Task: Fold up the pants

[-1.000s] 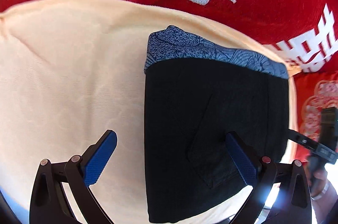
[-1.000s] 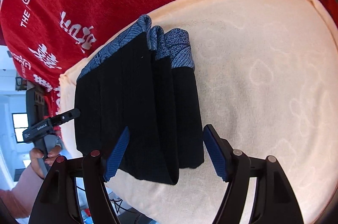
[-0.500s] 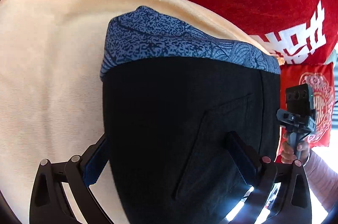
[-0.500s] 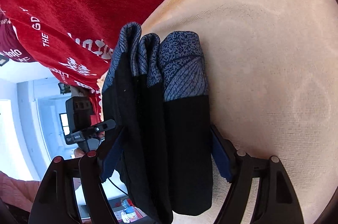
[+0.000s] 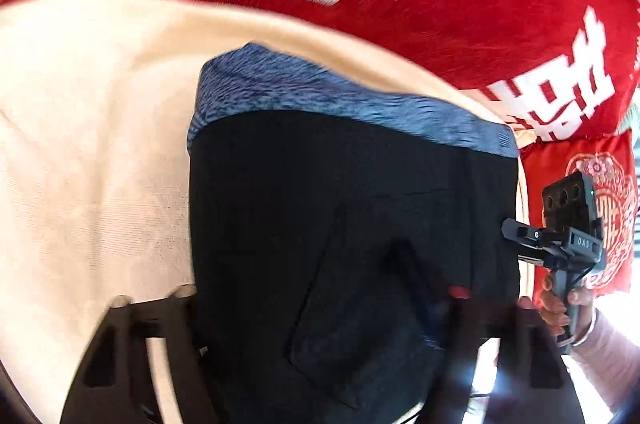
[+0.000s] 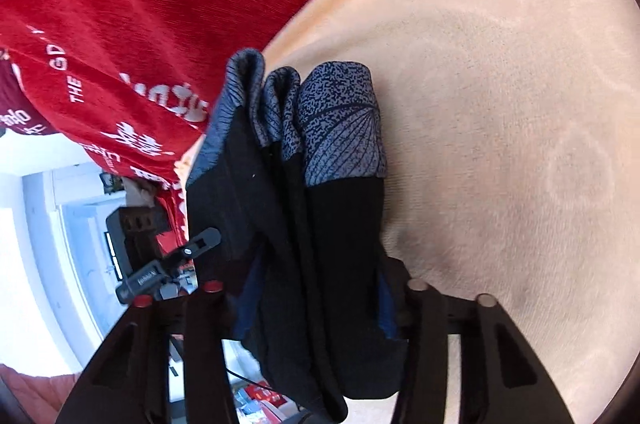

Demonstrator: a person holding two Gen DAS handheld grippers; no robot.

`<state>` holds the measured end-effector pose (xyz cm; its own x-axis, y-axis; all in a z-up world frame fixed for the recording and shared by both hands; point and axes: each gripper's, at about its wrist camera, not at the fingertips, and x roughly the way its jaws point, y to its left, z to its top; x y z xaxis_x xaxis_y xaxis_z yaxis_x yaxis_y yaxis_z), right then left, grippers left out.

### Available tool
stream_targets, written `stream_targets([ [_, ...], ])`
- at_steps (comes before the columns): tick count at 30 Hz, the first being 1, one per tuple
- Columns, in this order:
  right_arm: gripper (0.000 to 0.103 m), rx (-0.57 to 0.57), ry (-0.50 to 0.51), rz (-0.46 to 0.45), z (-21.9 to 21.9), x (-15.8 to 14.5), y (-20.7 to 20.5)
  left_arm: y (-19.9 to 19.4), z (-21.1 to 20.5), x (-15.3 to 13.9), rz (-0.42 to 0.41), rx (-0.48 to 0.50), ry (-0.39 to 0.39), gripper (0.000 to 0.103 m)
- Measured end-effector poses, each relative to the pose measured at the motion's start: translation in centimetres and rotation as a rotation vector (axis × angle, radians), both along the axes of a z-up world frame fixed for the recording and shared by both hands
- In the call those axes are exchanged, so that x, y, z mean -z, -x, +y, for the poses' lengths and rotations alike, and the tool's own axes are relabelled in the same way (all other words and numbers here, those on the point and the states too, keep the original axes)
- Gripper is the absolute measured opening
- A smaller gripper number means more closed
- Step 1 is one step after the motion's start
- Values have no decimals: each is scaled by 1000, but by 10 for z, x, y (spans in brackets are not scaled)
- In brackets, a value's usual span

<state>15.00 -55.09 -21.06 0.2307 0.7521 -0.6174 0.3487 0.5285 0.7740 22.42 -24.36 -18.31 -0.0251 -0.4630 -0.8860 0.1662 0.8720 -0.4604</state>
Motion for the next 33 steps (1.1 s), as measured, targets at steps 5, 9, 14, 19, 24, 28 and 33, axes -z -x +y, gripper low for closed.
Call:
stream_targets([
  [5,42,-8,-36,-36,4,-20,8,19,0,-26,-30,-42,-25,60],
  [9,42,-34,-52,-46,9,-39,23,35,8,-45,-31,-54,-28,60],
  [14,42,-17,-46,-54,27,-63,57,64,28,-64,-22,-33,-17,60],
  [19,42,53,-74,-24,54,-66,104,93,53,-75,-20,27,-38,60],
  [24,42,84,-56,7,79,-47,134,112,83,-56,2,51,-55,60],
  [28,57,53,55,69,89,-22,138,118,96,-19,42,14,-119,85],
  [33,65,77,154,86,85,-31,153,125,112,-26,-12,-2,-168,89],
])
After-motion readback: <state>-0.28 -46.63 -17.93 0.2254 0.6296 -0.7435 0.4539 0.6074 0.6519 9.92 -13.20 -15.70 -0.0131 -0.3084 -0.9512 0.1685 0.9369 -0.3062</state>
